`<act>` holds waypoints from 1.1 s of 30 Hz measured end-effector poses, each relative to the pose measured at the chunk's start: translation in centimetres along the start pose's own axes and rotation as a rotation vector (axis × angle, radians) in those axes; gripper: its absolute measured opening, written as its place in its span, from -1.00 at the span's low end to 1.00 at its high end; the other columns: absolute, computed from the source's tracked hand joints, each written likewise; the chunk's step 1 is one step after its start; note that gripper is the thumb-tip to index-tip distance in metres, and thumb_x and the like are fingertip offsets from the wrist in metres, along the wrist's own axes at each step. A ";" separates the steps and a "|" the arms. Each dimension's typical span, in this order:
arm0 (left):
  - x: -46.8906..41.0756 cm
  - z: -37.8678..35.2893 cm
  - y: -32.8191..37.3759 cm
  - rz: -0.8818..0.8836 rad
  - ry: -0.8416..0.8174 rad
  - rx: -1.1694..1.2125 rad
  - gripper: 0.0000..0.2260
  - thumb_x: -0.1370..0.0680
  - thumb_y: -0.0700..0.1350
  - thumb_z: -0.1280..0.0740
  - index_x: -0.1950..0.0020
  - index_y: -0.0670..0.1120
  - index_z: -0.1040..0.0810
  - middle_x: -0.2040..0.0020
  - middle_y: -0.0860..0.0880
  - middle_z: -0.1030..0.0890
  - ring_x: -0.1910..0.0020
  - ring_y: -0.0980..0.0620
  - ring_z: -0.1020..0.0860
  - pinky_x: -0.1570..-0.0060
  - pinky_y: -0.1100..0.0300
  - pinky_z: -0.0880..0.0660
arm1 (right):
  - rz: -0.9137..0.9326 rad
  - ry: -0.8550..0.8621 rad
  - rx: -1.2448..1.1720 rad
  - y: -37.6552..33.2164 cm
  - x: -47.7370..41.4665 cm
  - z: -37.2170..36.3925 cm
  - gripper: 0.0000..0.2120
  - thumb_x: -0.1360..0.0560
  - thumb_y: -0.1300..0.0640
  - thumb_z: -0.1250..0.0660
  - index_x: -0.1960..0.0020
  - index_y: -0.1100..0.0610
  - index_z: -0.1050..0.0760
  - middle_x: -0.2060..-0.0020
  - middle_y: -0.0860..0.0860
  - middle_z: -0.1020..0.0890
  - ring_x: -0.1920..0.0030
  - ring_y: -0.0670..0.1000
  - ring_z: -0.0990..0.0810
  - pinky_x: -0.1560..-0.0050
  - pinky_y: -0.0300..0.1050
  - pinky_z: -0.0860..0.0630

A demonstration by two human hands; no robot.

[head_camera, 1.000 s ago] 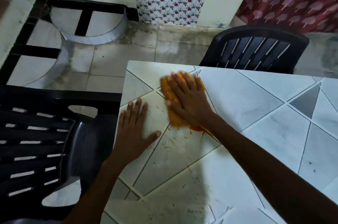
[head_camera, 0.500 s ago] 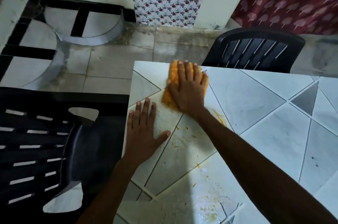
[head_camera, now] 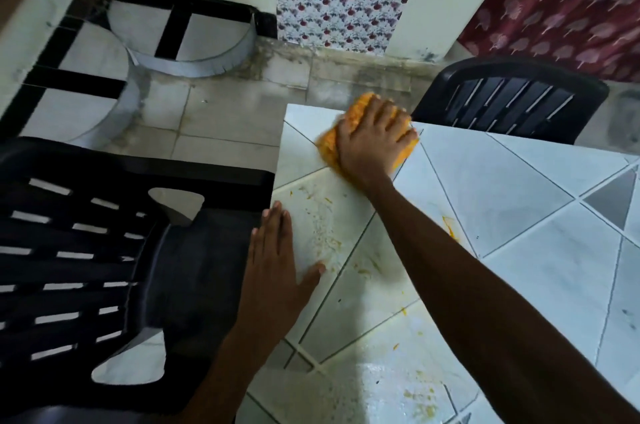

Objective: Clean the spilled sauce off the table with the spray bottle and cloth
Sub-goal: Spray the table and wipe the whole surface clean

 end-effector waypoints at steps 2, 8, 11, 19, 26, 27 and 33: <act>0.4 0.0 -0.2 0.032 -0.007 0.003 -0.13 -0.53 0.37 -0.14 -0.60 -0.21 0.01 -0.63 -0.10 0.06 -0.60 -0.03 0.11 -0.55 0.02 0.11 | 0.381 0.013 0.078 -0.4 4.1 -0.8 -0.28 -0.59 -0.31 0.01 -0.62 0.07 -0.10 -0.60 0.10 -0.18 -0.59 0.25 -0.08 -0.52 0.37 0.00; 1.0 0.3 -0.5 0.068 0.017 0.049 -0.12 -0.52 0.40 -0.10 -0.60 -0.19 -0.01 -0.62 -0.09 0.02 -0.60 -0.04 0.07 -0.54 -0.05 0.05 | 0.921 -0.123 0.120 8.4 11.7 0.4 -0.28 -0.59 -0.30 -0.05 -0.64 -0.01 -0.02 -0.63 -0.03 -0.06 -0.63 0.08 0.06 -0.55 0.30 -0.01; 1.4 0.2 -0.5 0.094 0.039 0.097 -0.14 -0.52 0.38 -0.12 -0.61 -0.17 -0.01 -0.62 -0.07 -0.01 -0.60 -0.03 0.05 -0.54 -0.03 0.04 | 0.656 -0.089 0.086 7.4 7.2 0.2 -0.30 -0.59 -0.33 0.01 -0.64 -0.06 0.00 -0.63 -0.06 -0.07 -0.63 0.10 0.04 -0.55 0.30 0.00; 3.8 0.0 -0.7 0.211 0.070 0.198 -0.18 -0.53 0.38 -0.13 -0.61 -0.08 0.01 -0.62 -0.01 -0.02 -0.59 0.04 0.01 -0.52 0.07 0.00 | 0.177 -0.014 0.023 -6.2 2.1 -1.5 -0.25 -0.59 -0.32 0.02 -0.63 0.12 -0.07 -0.60 0.15 -0.17 -0.59 0.28 -0.06 -0.51 0.41 0.05; 5.8 -0.1 -1.3 0.433 0.095 0.503 -0.05 -0.34 0.39 -0.32 -0.59 -0.02 -0.09 -0.54 -0.06 -0.21 -0.47 -0.08 -0.29 -0.33 -0.15 -0.40 | 0.735 -0.074 0.065 -0.9 16.4 -2.5 -0.28 -0.60 -0.34 0.07 -0.65 -0.02 0.05 -0.64 -0.01 0.00 -0.63 0.09 0.15 -0.55 0.30 0.08; 6.1 -0.2 -1.4 0.447 0.091 0.520 -0.03 -0.33 0.40 -0.32 -0.59 -0.03 -0.09 -0.54 -0.07 -0.21 -0.47 -0.09 -0.29 -0.33 -0.16 -0.40 | 0.733 -0.083 0.066 0.1 16.7 -2.4 -0.27 -0.59 -0.35 0.07 -0.65 -0.02 0.05 -0.64 -0.02 0.00 -0.63 0.08 0.15 -0.56 0.29 0.08; 6.8 -0.5 -1.2 0.481 0.078 0.535 -0.06 -0.36 0.45 -0.24 -0.60 0.05 -0.03 -0.56 -0.01 -0.16 -0.49 -0.02 -0.22 -0.41 -0.03 -0.32 | 0.447 0.007 0.054 -4.0 8.0 -2.2 -0.30 -0.57 -0.35 -0.01 -0.61 -0.06 -0.11 -0.60 -0.03 -0.19 -0.60 0.15 -0.08 -0.53 0.33 0.00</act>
Point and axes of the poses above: each hand's wrist, its own x-axis away from the middle knuckle, its own z-axis out of the back of the hand, y = z × x, the point moved 3 cm from there along -x, towards the middle knuckle
